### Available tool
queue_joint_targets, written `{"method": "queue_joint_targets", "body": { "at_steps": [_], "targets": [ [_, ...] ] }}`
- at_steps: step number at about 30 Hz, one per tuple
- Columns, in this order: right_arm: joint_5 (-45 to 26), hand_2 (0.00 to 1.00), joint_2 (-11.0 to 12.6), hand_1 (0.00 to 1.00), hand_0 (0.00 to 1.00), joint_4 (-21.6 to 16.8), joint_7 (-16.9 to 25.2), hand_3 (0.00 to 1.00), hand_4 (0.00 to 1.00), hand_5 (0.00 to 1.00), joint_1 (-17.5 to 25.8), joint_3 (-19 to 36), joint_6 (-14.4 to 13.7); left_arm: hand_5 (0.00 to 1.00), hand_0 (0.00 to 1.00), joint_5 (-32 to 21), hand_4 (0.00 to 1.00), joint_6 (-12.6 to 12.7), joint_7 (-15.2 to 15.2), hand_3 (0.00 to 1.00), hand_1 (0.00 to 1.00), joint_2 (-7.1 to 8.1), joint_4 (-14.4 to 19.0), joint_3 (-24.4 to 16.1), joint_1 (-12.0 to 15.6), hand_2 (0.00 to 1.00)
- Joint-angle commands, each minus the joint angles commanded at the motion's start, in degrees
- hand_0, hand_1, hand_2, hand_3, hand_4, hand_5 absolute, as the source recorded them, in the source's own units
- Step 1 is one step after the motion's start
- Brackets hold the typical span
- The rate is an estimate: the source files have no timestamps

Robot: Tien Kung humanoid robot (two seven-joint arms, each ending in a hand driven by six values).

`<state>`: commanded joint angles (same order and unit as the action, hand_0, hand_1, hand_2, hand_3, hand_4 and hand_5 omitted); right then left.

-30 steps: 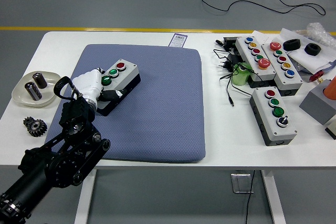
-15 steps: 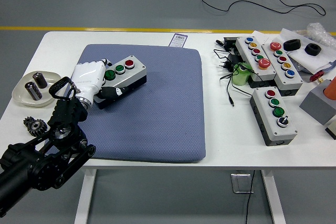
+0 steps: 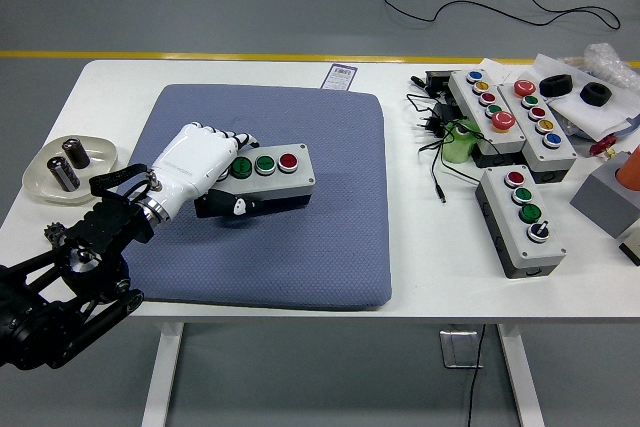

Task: Pick up the button,place it on the desk,press the button,press the button

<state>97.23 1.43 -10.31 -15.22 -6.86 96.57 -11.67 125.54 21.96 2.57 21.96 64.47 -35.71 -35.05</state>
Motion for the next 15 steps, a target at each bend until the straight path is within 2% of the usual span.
{"method": "queue_joint_targets", "body": {
  "at_steps": [4,9,10,11,13,15],
  "targets": [
    [-0.01,0.675,-0.05,0.653,0.653,0.0,-0.03,0.59,0.435,0.288,0.04,-0.14,0.04,0.002,0.178,-6.27,0.202,-1.77,-8.62,0.273,0.002,0.0,-2.35,-1.08,-0.2,0.046],
    [0.03,0.675,-0.07,0.653,0.653,0.0,-0.01,0.591,0.435,0.288,-0.05,-0.31,0.09,0.002,0.192,-11.89,0.224,-3.2,-17.41,0.274,0.002,-0.16,-4.99,-2.09,-1.21,0.051],
    [0.02,0.675,-0.07,0.653,0.653,0.0,-0.01,0.591,0.435,0.288,-0.08,-0.35,0.09,0.002,0.192,-12.82,0.224,-3.34,-18.58,0.274,0.002,-0.13,-5.35,-2.07,-1.42,0.051],
    [0.01,0.675,-0.07,0.653,0.653,0.0,0.0,0.59,0.435,0.287,-0.09,-0.38,0.09,0.002,0.272,-13.81,0.256,-3.59,-19.32,0.311,0.046,-0.1,-5.63,-2.0,-1.59,0.102],
    [-0.04,0.675,-0.07,0.653,0.653,0.0,0.02,0.59,0.435,0.287,-0.11,-0.44,0.09,0.002,0.272,-15.06,0.256,-4.84,-20.48,0.311,0.046,-0.05,-6.32,-1.86,-1.92,0.102],
    [-0.03,0.675,-0.05,0.653,0.653,0.0,0.02,0.59,0.435,0.287,-0.13,-0.49,0.09,0.002,0.272,-14.35,0.256,-5.92,-20.12,0.311,0.046,-0.04,-6.65,-1.91,-2.01,0.102]
  ]
}}
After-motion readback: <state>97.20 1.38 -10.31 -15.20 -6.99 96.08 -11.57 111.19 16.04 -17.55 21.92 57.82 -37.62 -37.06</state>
